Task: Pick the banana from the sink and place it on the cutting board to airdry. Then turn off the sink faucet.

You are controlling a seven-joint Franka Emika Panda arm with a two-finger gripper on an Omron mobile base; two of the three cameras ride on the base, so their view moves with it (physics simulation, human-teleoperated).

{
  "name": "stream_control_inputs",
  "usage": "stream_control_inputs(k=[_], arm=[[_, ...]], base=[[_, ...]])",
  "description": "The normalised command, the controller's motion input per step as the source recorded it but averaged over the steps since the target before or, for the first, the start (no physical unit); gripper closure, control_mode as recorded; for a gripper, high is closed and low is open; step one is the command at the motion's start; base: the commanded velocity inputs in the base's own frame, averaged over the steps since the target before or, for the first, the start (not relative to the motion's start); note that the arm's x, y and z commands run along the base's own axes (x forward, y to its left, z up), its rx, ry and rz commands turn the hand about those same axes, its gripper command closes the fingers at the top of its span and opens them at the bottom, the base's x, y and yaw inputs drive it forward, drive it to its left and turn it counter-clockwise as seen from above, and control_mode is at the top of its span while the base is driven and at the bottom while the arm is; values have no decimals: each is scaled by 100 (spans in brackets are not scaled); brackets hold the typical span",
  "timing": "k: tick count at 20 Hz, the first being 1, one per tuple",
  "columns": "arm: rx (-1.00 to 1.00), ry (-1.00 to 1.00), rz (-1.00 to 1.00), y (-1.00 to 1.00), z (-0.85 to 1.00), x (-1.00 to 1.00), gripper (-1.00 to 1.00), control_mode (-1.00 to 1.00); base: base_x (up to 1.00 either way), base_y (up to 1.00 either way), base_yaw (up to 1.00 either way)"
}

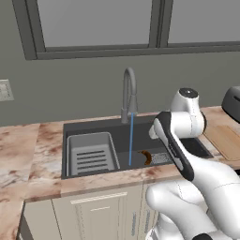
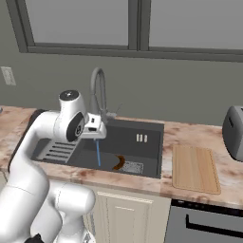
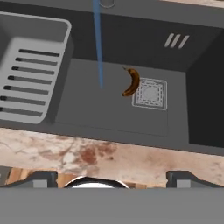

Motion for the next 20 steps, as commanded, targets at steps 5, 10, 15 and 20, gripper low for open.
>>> stream_control_inputs(k=[5,10,15,20], arm=[[0,0,3,-18,-27,30,-100,-100],[1,0,3,-17,-19,34,-100,-100],[1,3,0,-19,-17,40,-100,-100],[0,2,0,-16,-33,32,-100,-100]], base=[[0,0,0],[0,0,0],[0,0,0],[0,0,0]])
